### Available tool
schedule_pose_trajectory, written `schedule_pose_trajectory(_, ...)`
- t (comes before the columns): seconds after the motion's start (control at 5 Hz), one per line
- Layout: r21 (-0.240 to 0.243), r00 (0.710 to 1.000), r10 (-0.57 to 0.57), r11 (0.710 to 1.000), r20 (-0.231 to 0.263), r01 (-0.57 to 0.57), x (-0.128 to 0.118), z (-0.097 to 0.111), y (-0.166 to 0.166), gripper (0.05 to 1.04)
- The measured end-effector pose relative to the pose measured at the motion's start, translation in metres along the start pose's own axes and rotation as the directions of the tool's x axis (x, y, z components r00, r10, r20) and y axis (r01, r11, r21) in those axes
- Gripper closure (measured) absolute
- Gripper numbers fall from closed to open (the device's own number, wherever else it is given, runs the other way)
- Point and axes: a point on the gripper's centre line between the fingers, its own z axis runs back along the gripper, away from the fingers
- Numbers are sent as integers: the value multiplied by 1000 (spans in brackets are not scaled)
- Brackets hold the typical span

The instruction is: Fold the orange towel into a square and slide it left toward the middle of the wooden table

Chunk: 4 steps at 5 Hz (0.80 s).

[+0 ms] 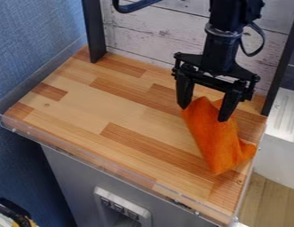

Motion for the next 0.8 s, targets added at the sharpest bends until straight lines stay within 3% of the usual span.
schedule_pose_trajectory(0.2,1,998,57,998,-8,-57,1,-6,-1,85)
schedule_pose_trajectory(0.4,-9,988,156,988,14,-155,7,-10,-2,87)
schedule_pose_trajectory(0.8,-46,930,362,932,63,-360,17,-17,-13,85)
